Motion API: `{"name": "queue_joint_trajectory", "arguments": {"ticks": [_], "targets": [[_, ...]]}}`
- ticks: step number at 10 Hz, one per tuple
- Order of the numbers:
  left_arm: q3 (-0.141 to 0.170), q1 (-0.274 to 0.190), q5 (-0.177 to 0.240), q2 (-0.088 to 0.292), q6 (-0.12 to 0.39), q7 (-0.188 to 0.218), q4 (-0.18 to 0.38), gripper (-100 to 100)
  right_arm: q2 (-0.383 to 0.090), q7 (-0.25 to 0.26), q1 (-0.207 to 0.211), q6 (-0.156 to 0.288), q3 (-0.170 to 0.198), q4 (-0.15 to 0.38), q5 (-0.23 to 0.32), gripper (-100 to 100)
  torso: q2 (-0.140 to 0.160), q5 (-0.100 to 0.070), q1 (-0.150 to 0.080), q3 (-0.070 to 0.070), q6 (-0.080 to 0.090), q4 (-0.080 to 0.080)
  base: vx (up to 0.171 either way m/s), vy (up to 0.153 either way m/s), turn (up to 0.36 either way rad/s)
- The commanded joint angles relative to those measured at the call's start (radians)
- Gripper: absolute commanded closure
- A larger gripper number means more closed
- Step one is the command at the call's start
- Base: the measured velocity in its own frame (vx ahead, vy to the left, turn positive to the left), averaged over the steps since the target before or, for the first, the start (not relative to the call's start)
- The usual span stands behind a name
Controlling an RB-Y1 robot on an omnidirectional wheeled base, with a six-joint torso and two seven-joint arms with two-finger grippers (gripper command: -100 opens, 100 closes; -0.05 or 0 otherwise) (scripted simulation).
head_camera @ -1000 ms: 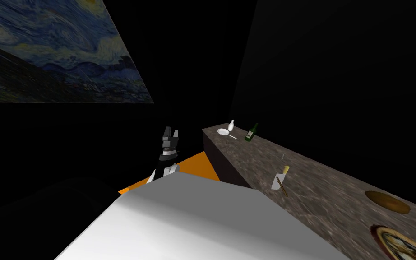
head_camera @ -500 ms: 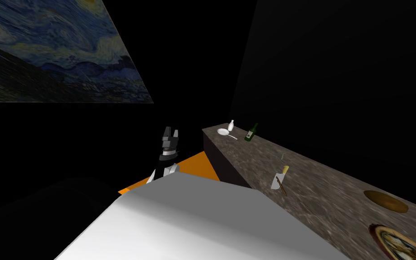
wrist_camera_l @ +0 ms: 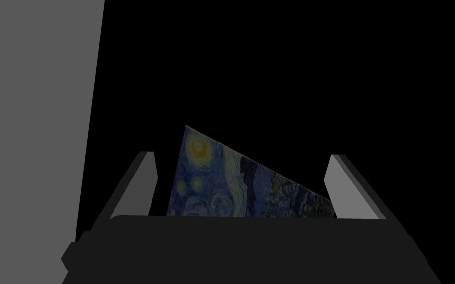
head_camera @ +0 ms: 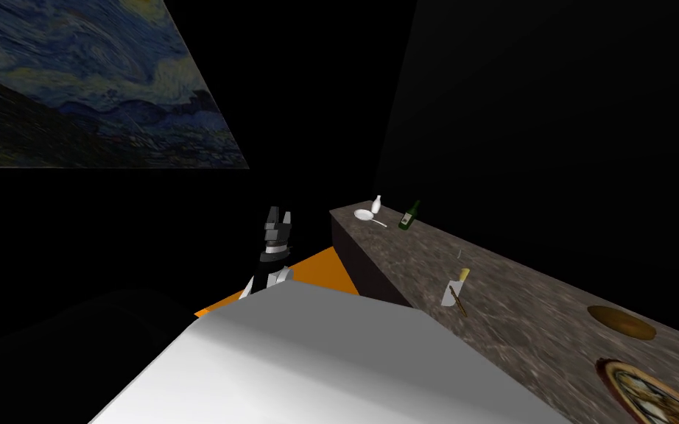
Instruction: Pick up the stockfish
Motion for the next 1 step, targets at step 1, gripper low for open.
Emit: {"name": "queue_joint_trajectory", "arguments": {"ticks": [1], "targets": [[0.000, 0.000, 0.000, 0.000, 0.000, 0.000, 0.000, 0, 0.000, 0.000, 0.000, 0.000, 0.000, 0.000, 0.000, 0, 0.000, 0.000, 0.000, 0.000, 0.000, 0.000, 0.000, 0.000, 0.000]]}}
